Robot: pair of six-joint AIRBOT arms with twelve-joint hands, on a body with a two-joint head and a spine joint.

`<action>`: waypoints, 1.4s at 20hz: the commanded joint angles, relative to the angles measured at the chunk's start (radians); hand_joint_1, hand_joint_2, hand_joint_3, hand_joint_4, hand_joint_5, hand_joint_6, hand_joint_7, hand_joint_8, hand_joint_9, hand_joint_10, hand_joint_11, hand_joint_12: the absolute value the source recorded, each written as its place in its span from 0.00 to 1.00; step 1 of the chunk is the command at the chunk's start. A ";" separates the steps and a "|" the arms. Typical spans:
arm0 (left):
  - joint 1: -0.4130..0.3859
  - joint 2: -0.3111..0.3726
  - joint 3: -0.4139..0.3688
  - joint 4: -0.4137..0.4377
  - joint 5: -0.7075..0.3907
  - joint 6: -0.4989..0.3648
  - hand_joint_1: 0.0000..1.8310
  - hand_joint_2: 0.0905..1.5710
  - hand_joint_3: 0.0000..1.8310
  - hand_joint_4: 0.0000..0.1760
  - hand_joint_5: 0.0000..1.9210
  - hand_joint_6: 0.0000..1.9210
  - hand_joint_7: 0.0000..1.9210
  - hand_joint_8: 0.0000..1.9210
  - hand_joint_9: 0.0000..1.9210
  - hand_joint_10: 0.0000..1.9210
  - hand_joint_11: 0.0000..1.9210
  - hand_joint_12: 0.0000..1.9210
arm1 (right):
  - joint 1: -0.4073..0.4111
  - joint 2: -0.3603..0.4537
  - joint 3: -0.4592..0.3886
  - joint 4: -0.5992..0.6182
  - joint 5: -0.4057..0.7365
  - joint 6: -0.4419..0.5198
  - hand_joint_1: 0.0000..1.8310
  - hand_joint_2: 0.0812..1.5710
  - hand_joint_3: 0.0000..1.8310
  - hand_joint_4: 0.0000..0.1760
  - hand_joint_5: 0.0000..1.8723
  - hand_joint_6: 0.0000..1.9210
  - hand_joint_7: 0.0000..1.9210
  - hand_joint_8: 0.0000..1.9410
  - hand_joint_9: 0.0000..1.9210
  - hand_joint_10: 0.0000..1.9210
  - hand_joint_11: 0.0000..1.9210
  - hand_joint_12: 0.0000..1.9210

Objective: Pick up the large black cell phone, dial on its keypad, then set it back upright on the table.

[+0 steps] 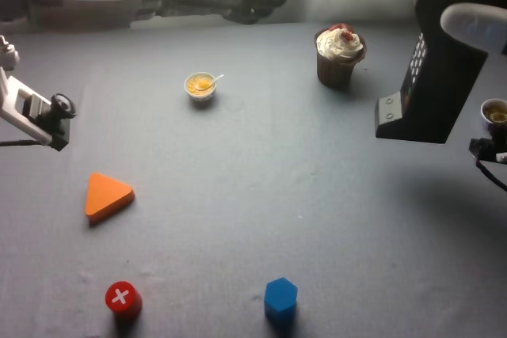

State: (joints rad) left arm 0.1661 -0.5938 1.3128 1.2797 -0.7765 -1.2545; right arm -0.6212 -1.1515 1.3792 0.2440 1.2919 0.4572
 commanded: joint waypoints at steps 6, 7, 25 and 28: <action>-0.010 0.011 -0.021 -0.039 -0.059 -0.057 0.00 0.75 0.00 0.23 0.09 0.00 0.10 0.00 0.08 0.00 0.00 0.22 | -0.037 -0.011 0.064 0.004 0.193 0.050 0.81 0.70 0.00 0.00 0.49 0.46 0.47 0.53 0.46 0.60 0.41 0.86; -0.010 0.009 -0.018 -0.034 -0.058 -0.062 0.00 0.75 0.00 0.23 0.09 0.00 0.11 0.00 0.09 0.00 0.00 0.23 | -0.047 -0.013 0.068 0.005 0.199 0.050 0.81 0.71 0.00 0.00 0.49 0.45 0.46 0.55 0.45 0.63 0.41 0.86; -0.006 0.005 -0.033 -0.024 -0.026 -0.133 0.00 0.75 0.00 0.18 0.10 0.00 0.12 0.00 0.09 0.00 0.00 0.24 | -0.155 -0.075 0.094 0.038 0.260 0.046 0.81 0.69 0.00 0.00 0.51 0.41 0.48 0.53 0.47 0.60 0.42 0.85; -0.007 0.008 -0.052 -0.028 -0.025 -0.134 0.00 0.75 0.00 0.21 0.09 0.00 0.10 0.00 0.08 0.00 0.00 0.23 | -0.161 -0.087 0.107 0.038 0.275 0.045 0.81 0.69 0.00 0.00 0.50 0.44 0.48 0.52 0.49 0.58 0.41 0.85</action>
State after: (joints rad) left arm 0.1814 -0.5941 1.2625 1.3289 -0.7559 -1.3785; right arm -0.7784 -1.2472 1.4788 0.2584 1.4109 0.4782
